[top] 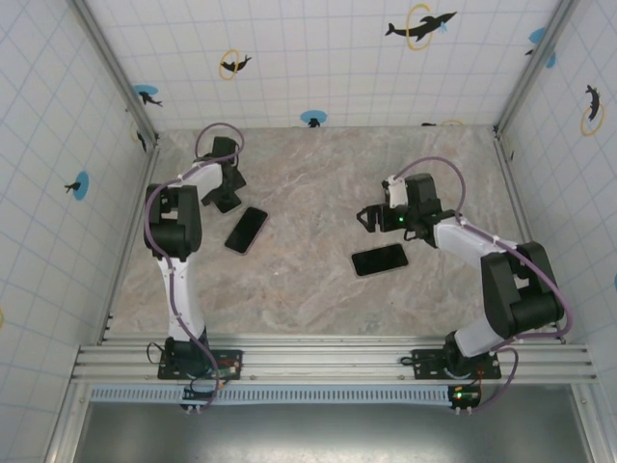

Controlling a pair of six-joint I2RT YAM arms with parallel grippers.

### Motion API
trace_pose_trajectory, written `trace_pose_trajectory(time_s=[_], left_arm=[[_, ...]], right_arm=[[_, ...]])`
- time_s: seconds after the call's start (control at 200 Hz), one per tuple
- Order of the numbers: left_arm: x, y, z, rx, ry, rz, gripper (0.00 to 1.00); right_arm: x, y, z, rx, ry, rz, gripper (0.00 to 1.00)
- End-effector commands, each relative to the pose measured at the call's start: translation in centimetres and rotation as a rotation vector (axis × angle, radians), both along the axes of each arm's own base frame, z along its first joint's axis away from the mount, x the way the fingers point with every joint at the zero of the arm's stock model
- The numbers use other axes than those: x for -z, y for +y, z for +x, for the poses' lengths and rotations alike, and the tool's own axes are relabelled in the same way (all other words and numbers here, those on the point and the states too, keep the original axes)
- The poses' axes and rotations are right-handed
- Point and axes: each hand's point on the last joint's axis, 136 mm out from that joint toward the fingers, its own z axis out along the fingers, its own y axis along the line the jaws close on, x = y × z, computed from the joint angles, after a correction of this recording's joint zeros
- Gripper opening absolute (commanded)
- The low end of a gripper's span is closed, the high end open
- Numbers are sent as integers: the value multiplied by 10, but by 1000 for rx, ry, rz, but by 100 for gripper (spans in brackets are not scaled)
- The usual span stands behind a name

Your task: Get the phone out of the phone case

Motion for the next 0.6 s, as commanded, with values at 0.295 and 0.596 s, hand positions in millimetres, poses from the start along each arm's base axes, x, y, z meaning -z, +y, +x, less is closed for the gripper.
trace_pose_trajectory(time_s=[0.295, 0.596], left_arm=[[25, -2, -27, -24, 94, -19, 75], [-10, -9, -13, -9, 7, -66, 71]], right_arm=[[-19, 13, 6, -26, 9, 104, 99], [-33, 20, 6, -2, 5, 205, 99]])
